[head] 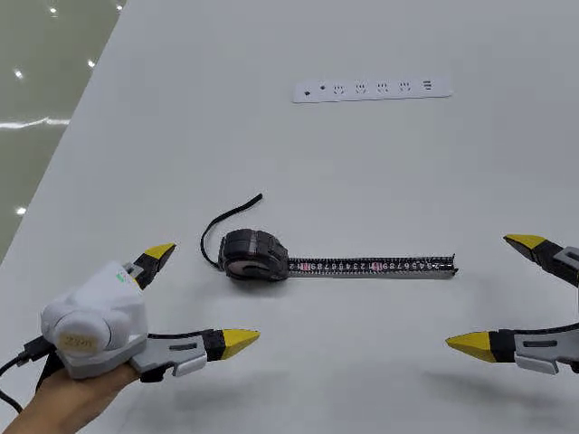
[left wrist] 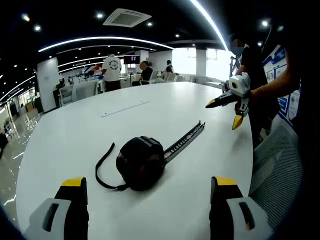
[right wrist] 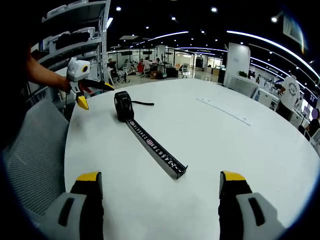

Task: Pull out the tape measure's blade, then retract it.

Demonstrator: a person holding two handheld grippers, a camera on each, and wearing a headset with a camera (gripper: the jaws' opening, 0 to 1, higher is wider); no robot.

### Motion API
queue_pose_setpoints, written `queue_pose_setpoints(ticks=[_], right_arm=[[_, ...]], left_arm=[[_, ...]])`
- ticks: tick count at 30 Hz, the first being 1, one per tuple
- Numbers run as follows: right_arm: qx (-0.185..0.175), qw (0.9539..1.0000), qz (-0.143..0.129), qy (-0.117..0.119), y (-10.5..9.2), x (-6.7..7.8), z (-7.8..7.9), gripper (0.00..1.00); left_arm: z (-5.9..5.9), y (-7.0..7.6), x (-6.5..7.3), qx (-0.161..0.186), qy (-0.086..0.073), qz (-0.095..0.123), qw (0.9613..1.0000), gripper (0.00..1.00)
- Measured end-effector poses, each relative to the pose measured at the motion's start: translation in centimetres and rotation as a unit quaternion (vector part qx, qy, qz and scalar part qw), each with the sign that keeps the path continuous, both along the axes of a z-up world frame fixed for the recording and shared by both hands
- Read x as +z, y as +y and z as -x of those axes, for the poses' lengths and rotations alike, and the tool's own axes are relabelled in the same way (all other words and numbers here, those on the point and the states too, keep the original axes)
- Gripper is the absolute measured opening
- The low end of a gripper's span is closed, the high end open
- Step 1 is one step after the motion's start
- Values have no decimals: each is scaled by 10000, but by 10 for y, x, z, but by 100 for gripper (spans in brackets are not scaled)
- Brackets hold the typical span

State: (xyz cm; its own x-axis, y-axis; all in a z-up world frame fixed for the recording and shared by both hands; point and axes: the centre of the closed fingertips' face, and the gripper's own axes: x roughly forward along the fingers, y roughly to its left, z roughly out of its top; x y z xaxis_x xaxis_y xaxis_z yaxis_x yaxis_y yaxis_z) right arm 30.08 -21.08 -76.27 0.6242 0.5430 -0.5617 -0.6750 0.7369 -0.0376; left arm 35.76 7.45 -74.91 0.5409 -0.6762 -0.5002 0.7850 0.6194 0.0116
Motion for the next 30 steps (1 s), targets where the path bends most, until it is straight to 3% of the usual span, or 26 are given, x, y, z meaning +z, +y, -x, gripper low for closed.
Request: queue_pose_setpoints(ticks=[4,8,15,24,30], right_arm=[[-8,10000,-16,36,6,0,10,98],[-149,9998,-131,65,12,0,20,99],[-319,9992,-228,86,18,2,29,99],[-574,9979,-293,48,23,6,35,99],[-703,9969,-352,15,31,7,41,98]], left_arm=[[10,-2,5,79,-91,121,9999,100],[22,-2,5,195,-57,217,9996,100],[33,-3,8,424,-6,355,9985,100],[46,-3,9,712,-20,381,9967,100],[52,0,6,812,30,206,9965,98]])
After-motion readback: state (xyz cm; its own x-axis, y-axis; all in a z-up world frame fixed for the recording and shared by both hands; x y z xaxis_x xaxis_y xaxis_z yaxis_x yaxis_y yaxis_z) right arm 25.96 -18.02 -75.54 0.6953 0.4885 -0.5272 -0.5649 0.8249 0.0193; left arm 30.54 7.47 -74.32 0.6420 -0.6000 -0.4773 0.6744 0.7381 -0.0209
